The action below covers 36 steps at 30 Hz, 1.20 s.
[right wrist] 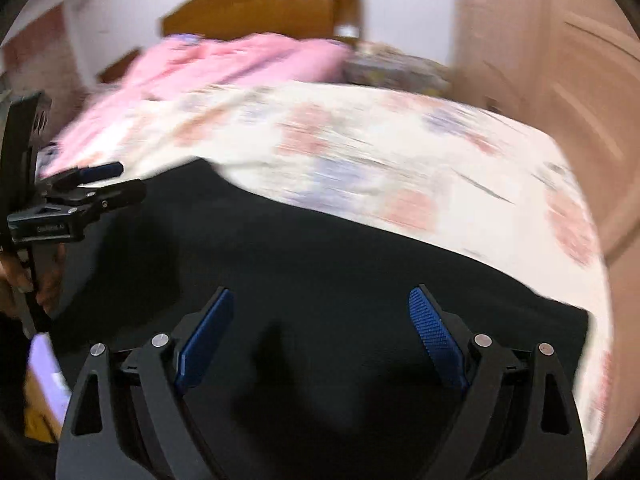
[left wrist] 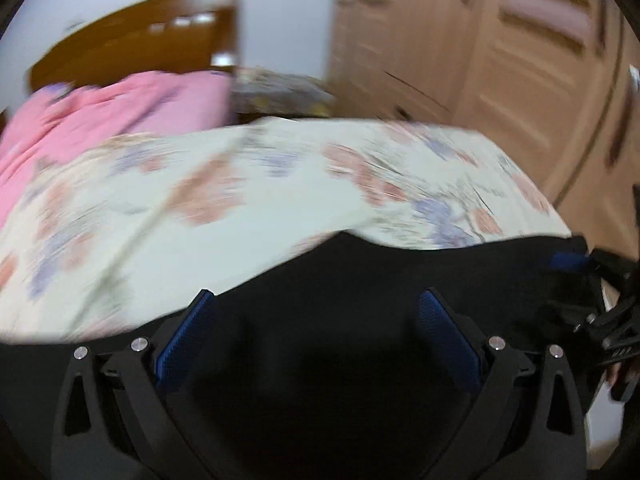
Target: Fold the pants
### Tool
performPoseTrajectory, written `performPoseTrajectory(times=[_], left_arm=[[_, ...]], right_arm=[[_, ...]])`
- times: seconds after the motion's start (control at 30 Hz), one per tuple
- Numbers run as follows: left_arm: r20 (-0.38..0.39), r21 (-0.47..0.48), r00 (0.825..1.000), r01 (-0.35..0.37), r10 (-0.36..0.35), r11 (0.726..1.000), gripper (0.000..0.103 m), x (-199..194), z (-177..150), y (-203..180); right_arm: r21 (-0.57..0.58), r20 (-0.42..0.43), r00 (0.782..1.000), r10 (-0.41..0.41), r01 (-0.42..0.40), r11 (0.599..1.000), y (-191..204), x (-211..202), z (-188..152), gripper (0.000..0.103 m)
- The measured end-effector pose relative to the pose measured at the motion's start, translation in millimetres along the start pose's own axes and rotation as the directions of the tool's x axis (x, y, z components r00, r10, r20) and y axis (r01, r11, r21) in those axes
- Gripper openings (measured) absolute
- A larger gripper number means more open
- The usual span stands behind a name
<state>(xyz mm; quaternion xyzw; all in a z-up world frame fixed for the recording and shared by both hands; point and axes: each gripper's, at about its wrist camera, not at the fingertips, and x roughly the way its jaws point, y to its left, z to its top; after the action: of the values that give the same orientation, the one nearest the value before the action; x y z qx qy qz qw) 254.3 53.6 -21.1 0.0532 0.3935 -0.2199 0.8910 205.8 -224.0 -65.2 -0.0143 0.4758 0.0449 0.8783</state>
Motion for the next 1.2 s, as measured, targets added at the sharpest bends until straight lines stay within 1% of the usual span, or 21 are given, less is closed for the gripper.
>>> performPoseTrajectory(times=[0.03,0.07,0.13,0.2,0.23,0.3,0.33,0.4,0.47,0.5,0.53,0.57,0.6,0.63,0.7,0.73,0.77,0.9,1.03,1.13,1.2], left_arm=[[-0.018,0.023,1.0,0.026,-0.025,0.999,0.101,18.4,1.4,-10.6],[-0.036,0.031,0.999,0.026,-0.024,0.999,0.101,35.8,0.4,-17.2],[-0.072,0.018,0.997,-0.006,0.007,1.0,0.102,64.3,-4.2,-17.8],[-0.054,0.029,0.998,-0.02,0.021,0.999,0.102,65.1,-1.1,-18.6],[-0.068,-0.004,0.997,-0.034,0.034,0.999,0.102,69.3,-0.7,-12.7],[-0.059,-0.025,0.998,-0.025,0.024,0.999,0.102,69.0,0.5,-8.0],[-0.062,-0.021,0.998,-0.033,0.032,0.999,0.102,70.5,1.7,-8.2],[-0.071,0.003,0.996,-0.06,0.06,0.998,0.102,71.3,2.1,-12.3],[-0.075,0.019,0.994,-0.076,0.078,0.997,0.102,70.4,1.8,-12.5],[-0.074,0.016,0.994,-0.074,0.075,0.997,0.102,69.3,0.5,-13.1],[-0.072,0.012,0.995,-0.07,0.07,0.997,0.102,68.8,0.4,-12.1],[-0.072,0.011,0.995,-0.069,0.069,0.998,0.102,67.8,0.0,-12.5],[-0.072,0.013,0.995,-0.07,0.071,0.997,0.102,68.1,0.1,-12.7],[-0.072,0.014,0.995,-0.071,0.072,0.997,0.102,68.2,0.3,-12.8],[-0.072,0.014,0.995,-0.07,0.071,0.997,0.102,68.7,0.3,-12.4],[-0.072,0.013,0.995,-0.068,0.069,0.998,0.102,68.8,0.4,-12.1],[-0.072,0.012,0.995,-0.067,0.068,0.998,0.102,68.9,0.3,-12.1],[-0.068,0.003,0.996,-0.057,0.057,0.998,0.102,68.8,0.6,-12.2],[-0.068,0.005,0.996,-0.059,0.059,0.998,0.102,69.3,0.8,-12.2],[-0.069,0.007,0.996,-0.062,0.062,0.998,0.102,69.3,0.5,-12.6],[-0.069,0.011,0.995,-0.065,0.066,0.998,0.102,69.6,0.3,-13.1]], right_arm=[[-0.011,-0.029,1.0,0.0,0.0,1.0,-5.7,5.3,-14.7,0.087],[-0.052,-0.007,1.0,0.008,-0.008,0.999,-4.3,6.3,-24.9,0.087],[-0.101,0.007,1.0,0.004,-0.003,0.995,-0.9,2.3,-35.8,0.087],[-0.112,0.026,0.999,0.043,-0.039,0.993,-6.7,-1.2,-43.0,0.087],[-0.109,0.032,0.998,0.06,-0.056,0.992,-13.2,-1.8,-43.6,0.087],[-0.106,0.035,0.996,0.082,-0.078,0.991,-21.0,-6.9,-43.0,0.087],[-0.108,0.034,0.996,0.079,-0.075,0.991,-17.4,-18.7,-48.8,0.087],[-0.104,0.024,0.998,0.058,-0.055,0.993,-12.8,-21.1,-47.0,0.087],[-0.05,0.043,0.998,0.051,-0.048,0.998,-7.6,-31.9,-41.4,0.088],[-0.023,0.064,0.994,0.091,-0.09,0.996,-5.0,-36.2,-38.0,0.088],[-0.007,0.089,0.981,0.173,-0.174,0.985,2.9,-40.9,-35.3,0.088],[-0.013,0.093,0.969,0.229,-0.229,0.973,12.5,-40.9,-34.2,0.088],[-0.038,0.079,0.963,0.256,-0.254,0.967,24.5,-37.4,-34.1,0.088],[-0.082,0.049,0.97,0.236,-0.232,0.969,40.8,-29.1,-35.8,0.088],[-0.142,-0.018,0.987,0.158,-0.159,0.977,62.2,-9.8,-43.4,0.088],[-0.203,0.008,0.994,0.108,-0.104,0.974,72.2,-9.6,-51.8,0.09],[-0.233,0.014,0.995,0.097,-0.091,0.968,75.3,-12.4,-57.4,0.09],[-0.225,-0.02,0.989,0.146,-0.147,0.963,59.6,-23.4,-66.9,0.09],[-0.191,0.016,0.994,0.11,-0.105,0.976,59.9,-31.9,-66.5,0.09],[-0.203,0.001,0.993,0.116,-0.114,0.973,63.4,-25.0,-72.6,0.091],[-0.206,-0.032,0.989,0.142,-0.145,0.968,55.6,-29.1,-67.5,0.091]])
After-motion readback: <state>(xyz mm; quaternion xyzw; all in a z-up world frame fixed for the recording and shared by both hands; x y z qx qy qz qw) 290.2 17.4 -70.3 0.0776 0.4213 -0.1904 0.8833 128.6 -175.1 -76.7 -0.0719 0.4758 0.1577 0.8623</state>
